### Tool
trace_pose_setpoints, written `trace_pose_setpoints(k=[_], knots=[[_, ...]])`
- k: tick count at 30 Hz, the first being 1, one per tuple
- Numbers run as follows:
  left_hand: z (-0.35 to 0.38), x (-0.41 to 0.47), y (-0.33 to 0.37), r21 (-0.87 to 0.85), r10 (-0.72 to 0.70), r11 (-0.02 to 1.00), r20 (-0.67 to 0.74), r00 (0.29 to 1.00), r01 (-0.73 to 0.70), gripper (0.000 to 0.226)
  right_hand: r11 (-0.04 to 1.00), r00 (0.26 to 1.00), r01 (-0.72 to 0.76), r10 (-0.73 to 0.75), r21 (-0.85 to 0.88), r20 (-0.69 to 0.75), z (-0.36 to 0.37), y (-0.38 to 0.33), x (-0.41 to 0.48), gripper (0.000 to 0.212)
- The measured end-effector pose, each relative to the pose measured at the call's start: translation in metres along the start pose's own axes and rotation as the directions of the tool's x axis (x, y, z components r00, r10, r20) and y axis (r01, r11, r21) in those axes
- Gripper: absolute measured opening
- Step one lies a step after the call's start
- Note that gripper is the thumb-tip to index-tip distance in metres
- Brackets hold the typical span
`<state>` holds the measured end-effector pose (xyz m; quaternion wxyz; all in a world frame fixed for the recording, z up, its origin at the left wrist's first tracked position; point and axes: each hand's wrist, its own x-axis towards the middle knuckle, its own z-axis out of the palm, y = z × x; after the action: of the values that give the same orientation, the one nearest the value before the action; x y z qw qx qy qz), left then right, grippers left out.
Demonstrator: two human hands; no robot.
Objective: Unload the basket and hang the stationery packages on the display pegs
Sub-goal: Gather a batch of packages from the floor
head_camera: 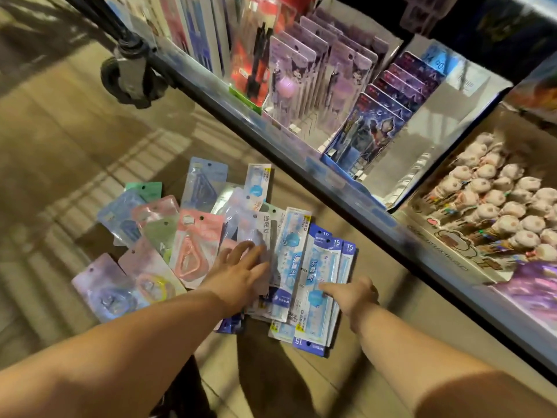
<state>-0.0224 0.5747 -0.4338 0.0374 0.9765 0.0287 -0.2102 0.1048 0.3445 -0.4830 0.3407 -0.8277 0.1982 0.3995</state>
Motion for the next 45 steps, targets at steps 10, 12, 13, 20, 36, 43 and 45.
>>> trace_pose_setpoints(k=[10, 12, 13, 20, 36, 43, 45], knots=[[-0.005, 0.001, -0.009, 0.007, 0.055, 0.998, -0.024, 0.998, -0.055, 0.066, 0.975, 0.981, 0.007, -0.051, 0.224, 0.188, 0.018, -0.016, -0.015, 0.033], [0.000, 0.002, -0.011, 0.037, 0.036, 0.999, -0.057, 0.998, -0.034, 0.070, 0.969, 0.979, 0.023, -0.072, 0.247, 0.191, 0.014, -0.014, -0.016, 0.032], [0.002, 0.002, -0.013, 0.035, 0.047, 0.998, -0.079, 0.996, -0.045, 0.071, 0.970, 0.979, 0.025, -0.073, 0.243, 0.191, 0.012, -0.013, -0.016, 0.034], [0.004, -0.006, -0.014, -0.033, 0.033, 0.999, -0.033, 0.999, -0.034, 0.076, 0.993, 0.993, 0.118, -0.118, -0.008, 0.009, 0.011, -0.025, -0.018, 0.058], [0.003, -0.002, -0.019, -0.038, 0.043, 0.998, 0.054, 0.998, -0.041, 0.067, 0.941, 0.974, 0.084, -0.146, 0.326, 0.170, 0.013, -0.027, -0.026, 0.026], [0.001, -0.003, -0.019, -0.042, 0.038, 0.998, 0.059, 0.998, -0.035, 0.064, 0.893, 0.933, 0.103, -0.240, 0.439, 0.268, 0.002, -0.030, -0.029, 0.022], [-0.001, -0.004, -0.018, -0.051, 0.039, 0.998, 0.060, 0.997, -0.036, 0.064, 0.897, 0.930, 0.093, -0.234, 0.433, 0.285, 0.009, -0.038, -0.033, 0.025]])
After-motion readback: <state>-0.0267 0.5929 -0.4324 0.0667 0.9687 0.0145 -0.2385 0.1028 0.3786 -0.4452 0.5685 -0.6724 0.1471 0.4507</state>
